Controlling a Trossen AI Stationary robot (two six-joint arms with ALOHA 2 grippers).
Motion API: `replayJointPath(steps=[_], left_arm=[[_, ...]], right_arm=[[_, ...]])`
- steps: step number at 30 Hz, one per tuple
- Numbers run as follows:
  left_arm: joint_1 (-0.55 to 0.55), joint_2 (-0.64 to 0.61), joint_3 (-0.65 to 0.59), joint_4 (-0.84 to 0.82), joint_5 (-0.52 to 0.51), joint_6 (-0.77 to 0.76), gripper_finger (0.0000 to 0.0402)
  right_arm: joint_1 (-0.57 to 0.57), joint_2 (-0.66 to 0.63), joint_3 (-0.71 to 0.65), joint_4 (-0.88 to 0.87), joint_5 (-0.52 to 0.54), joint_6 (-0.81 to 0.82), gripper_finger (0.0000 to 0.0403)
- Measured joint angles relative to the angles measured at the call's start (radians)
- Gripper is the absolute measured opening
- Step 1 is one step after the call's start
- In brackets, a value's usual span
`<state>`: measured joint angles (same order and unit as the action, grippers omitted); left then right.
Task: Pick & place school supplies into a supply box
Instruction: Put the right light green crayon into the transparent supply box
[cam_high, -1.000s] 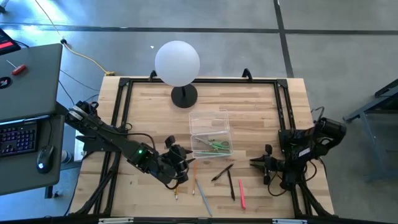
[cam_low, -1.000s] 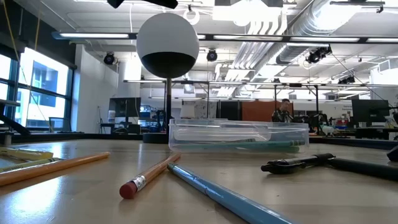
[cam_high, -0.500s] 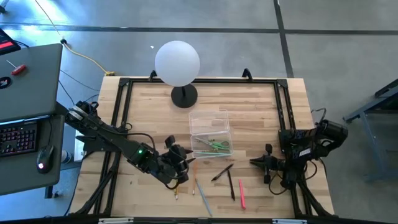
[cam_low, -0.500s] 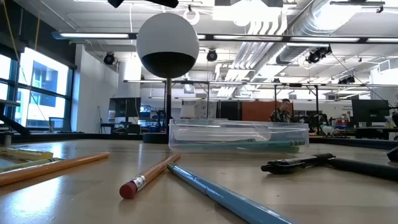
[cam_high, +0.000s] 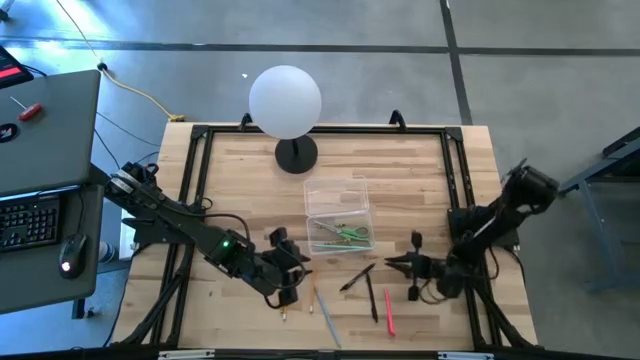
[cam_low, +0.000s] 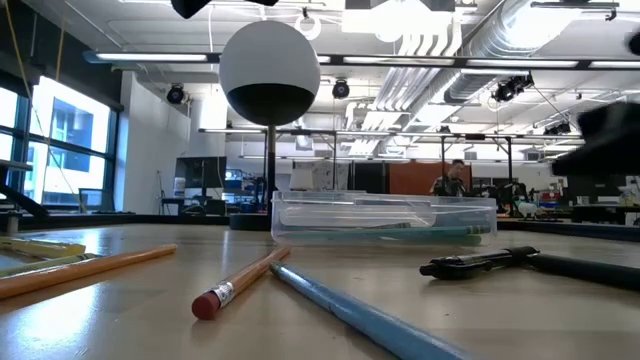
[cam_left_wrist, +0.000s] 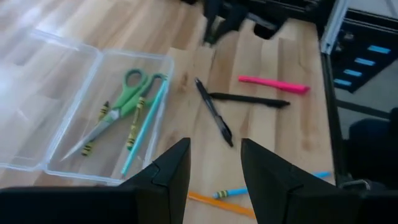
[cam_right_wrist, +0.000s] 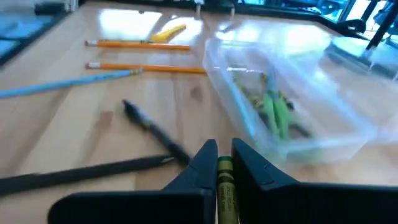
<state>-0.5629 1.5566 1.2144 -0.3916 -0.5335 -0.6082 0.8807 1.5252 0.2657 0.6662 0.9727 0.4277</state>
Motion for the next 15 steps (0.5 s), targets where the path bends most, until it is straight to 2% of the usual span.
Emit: replayJointPath(steps=[2, 5, 8, 11, 15], left_arm=[[0.000, 0.000, 0.000, 0.000, 0.012, 0.000, 0.0172], [0.000, 0.000, 0.000, 0.002, 0.033, 0.000, 0.0172], [0.000, 0.000, 0.000, 0.000, 0.040, 0.000, 0.0172], [0.000, 0.000, 0.000, 0.000, 0.047, 0.000, 0.0172], [0.000, 0.000, 0.000, 0.000, 0.049, 0.000, 0.0172]], right_arm=[[-0.078, -0.056, 0.025, -0.002, -0.042, -0.113, 0.0007], [-0.209, -0.118, 0.072, -0.001, -0.169, -0.298, 0.0010], [-0.351, -0.135, 0.141, -0.001, -0.370, -0.428, 0.0021], [-0.481, -0.102, 0.222, -0.059, -0.514, -0.459, 0.0021], [-0.591, 0.004, 0.320, -0.095, -0.659, -0.507, 0.0010]])
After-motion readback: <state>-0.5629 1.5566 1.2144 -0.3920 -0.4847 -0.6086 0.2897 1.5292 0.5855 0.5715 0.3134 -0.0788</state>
